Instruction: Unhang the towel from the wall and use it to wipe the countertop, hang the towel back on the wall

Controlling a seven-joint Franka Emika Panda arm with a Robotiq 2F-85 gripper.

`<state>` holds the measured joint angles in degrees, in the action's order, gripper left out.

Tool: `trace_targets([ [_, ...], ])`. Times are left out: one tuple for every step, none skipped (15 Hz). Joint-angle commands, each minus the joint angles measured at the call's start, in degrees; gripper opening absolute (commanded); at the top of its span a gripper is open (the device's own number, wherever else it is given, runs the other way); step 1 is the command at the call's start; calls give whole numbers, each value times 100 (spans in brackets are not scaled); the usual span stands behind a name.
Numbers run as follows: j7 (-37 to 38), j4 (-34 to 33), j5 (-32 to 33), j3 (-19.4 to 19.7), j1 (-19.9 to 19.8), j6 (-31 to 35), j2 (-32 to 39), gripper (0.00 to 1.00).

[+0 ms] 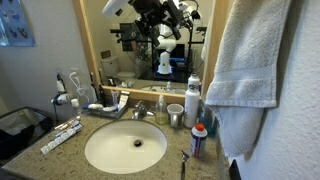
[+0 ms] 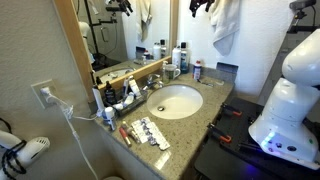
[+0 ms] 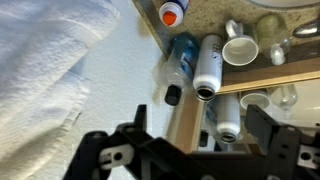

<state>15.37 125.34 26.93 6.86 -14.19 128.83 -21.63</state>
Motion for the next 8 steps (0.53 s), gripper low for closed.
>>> trace_targets([
  [917,137,696,-165,-517,235,-310,100],
  [1158,91,920,-175,-647,284,-321,100],
  [1406,49,1160,-169,-761,350,-323,100],
  [1689,20,1416,-173,-875,410,-324,100],
  [1980,-9,1687,-170,-981,479,-319,100],
  [2286,-29,1974,-163,-1081,564,-304,100],
  [2625,-51,2310,-126,-1168,681,-262,100],
  [2991,-81,2673,-93,-1246,769,-208,100],
])
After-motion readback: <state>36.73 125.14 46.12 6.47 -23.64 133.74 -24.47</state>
